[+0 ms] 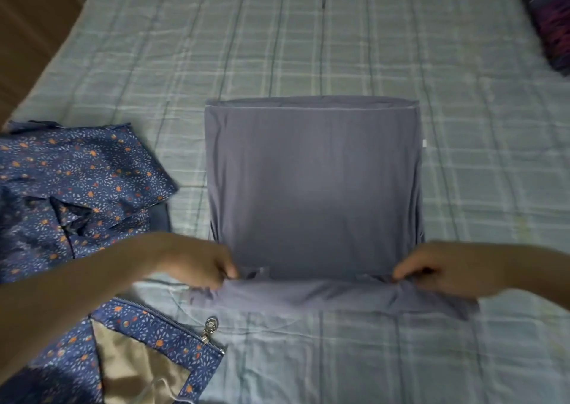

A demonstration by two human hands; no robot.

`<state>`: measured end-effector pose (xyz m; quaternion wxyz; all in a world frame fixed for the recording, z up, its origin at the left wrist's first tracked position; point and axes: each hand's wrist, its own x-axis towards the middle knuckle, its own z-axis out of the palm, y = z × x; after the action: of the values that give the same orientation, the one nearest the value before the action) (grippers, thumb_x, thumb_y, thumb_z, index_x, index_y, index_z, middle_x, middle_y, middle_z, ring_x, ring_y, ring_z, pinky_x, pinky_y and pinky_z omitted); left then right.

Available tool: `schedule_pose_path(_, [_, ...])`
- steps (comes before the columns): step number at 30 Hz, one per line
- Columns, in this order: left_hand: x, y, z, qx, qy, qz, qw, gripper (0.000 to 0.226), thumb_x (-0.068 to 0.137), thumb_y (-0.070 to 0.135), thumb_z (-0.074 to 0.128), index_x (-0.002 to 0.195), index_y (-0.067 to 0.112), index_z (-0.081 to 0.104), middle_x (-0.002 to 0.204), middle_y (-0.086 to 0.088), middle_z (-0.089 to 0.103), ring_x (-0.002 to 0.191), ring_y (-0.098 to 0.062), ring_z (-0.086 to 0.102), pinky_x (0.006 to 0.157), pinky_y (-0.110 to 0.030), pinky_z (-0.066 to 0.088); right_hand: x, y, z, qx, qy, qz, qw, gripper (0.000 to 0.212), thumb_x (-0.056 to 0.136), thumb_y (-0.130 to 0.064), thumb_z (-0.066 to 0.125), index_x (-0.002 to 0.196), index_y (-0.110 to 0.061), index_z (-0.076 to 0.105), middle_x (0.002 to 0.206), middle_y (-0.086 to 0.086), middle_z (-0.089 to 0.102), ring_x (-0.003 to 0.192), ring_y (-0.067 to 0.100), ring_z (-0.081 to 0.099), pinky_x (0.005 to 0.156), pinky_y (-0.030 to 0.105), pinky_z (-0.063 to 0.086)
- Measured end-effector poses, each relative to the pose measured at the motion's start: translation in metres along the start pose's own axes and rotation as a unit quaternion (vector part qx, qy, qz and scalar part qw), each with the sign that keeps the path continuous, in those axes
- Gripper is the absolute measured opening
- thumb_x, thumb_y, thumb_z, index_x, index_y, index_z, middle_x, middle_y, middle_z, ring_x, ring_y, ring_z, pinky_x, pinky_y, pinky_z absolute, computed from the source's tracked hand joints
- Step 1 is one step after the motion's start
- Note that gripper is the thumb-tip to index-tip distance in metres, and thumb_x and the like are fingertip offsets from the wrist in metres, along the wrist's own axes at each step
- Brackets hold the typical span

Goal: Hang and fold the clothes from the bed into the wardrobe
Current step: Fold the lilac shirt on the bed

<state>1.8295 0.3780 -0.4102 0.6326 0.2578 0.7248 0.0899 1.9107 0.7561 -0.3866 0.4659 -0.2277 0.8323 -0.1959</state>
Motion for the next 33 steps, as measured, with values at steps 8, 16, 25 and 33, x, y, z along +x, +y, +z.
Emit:
schedule_pose_path(8, [0.049, -0.011, -0.096, 0.013, 0.338, -0.077, 0.938, 0.024, 0.088, 0.013, 0.048, 0.098, 0.007, 0.069, 0.099, -0.01, 0.07, 0.095, -0.026, 0.063, 0.085, -0.035, 0.051, 0.071, 0.046, -0.079, 0.097, 0.161, 0.173, 0.967, 0.03, 0.081, -0.009, 0.051, 0.1, -0.021, 0.071, 0.101, -0.001, 0.064, 0.097, 0.018, 0.055, 0.072, 0.021, 0.043])
schedule_pose_path(16, [0.067, -0.015, -0.126, 0.057, 0.374, -0.158, 0.912, 0.019, 0.082, 0.015, 0.046, 0.082, 0.017, 0.065, 0.091, -0.006, 0.063, 0.087, -0.03, 0.061, 0.078, -0.039, 0.055, 0.109, 0.051, -0.094, -0.019, 0.196, 0.259, 0.946, 0.03, 0.094, -0.003, 0.042, 0.111, -0.008, 0.066, 0.123, 0.015, 0.061, 0.103, 0.03, 0.056, 0.08, 0.026, 0.037])
schedule_pose_path(25, [0.093, -0.039, -0.112, 0.224, 0.579, -0.038, 0.783, 0.052, 0.075, 0.029, 0.048, 0.123, 0.013, 0.055, 0.144, -0.015, 0.044, 0.119, -0.038, 0.048, 0.099, -0.049, 0.038, 0.136, 0.056, -0.07, -0.151, 0.465, 0.265, 0.831, 0.051, 0.088, -0.018, 0.057, 0.137, -0.013, 0.045, 0.145, 0.019, 0.037, 0.128, 0.039, 0.039, 0.104, 0.054, 0.031])
schedule_pose_path(33, [0.132, -0.077, -0.027, 0.181, 0.538, -0.032, 0.822, 0.056, 0.099, 0.051, 0.018, 0.153, 0.034, 0.024, 0.163, 0.002, 0.012, 0.151, -0.017, 0.007, 0.118, -0.055, 0.008, 0.14, 0.093, 0.021, -0.105, 0.433, 0.288, 0.848, 0.066, 0.094, -0.06, 0.022, 0.152, -0.03, 0.026, 0.159, 0.006, 0.023, 0.144, 0.026, 0.027, 0.113, 0.063, 0.019])
